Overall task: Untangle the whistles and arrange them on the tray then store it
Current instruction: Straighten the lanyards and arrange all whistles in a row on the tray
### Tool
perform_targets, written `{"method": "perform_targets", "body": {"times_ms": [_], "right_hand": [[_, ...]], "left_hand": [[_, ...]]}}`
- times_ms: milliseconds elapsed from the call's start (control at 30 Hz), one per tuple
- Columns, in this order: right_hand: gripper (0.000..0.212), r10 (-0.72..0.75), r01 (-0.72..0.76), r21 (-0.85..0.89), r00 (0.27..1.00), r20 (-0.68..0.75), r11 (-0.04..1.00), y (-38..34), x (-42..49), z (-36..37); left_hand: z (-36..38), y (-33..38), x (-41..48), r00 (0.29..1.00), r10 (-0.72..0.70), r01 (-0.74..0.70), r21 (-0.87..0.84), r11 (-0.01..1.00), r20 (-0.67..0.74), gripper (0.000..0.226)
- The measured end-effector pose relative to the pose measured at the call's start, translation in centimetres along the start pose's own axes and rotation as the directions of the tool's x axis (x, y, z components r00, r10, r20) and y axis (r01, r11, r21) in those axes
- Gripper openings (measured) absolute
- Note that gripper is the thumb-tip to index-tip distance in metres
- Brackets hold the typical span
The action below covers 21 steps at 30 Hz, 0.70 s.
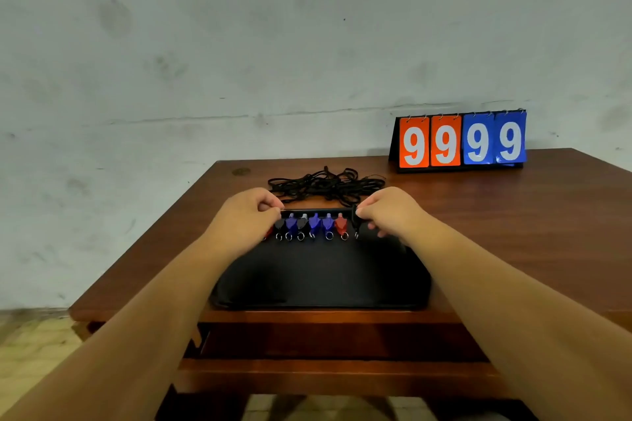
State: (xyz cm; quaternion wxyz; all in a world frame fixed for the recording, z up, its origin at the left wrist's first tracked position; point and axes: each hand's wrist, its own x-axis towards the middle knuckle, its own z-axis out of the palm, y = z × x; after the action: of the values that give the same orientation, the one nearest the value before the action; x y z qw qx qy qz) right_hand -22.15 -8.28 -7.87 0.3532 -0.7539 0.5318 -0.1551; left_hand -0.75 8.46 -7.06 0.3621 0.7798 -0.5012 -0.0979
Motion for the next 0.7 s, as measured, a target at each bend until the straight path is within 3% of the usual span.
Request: {"method": "perform_targets", "body": {"times_ms": [133,333,500,700], "right_hand": [[0.024,0.044,-0.044,0.024,0.999,0.011,0.999,0.5,0.4,0.6],[0.019,-0.13,0.127,-0.039,0.987,-0.099,0.991,1.9,0.5,1.5],[0.019,-0.164,0.156,-0.077,0.98,-0.111,0.985,2.2,0.6,1.6],[0.031,-0.149,0.159,0.046,0.974,-0.17,0.986,2.5,1.5,1.2]], "left_hand": [[1.0,-0.5,-0.6,0.999,0.012,-0.012,-0.002,1.0,0.045,0.016],[2.5,0.5,-0.6,0.992,0.059,-0.058,-0.017,0.998,0.113,0.021],[2.5,0.6,0.6,0.991,0.037,-0.035,-0.016,0.999,0.125,0.021],[2.7,0.9,1.7,0.991,0.032,-0.027,-0.035,0.999,0.129,0.02]]}}
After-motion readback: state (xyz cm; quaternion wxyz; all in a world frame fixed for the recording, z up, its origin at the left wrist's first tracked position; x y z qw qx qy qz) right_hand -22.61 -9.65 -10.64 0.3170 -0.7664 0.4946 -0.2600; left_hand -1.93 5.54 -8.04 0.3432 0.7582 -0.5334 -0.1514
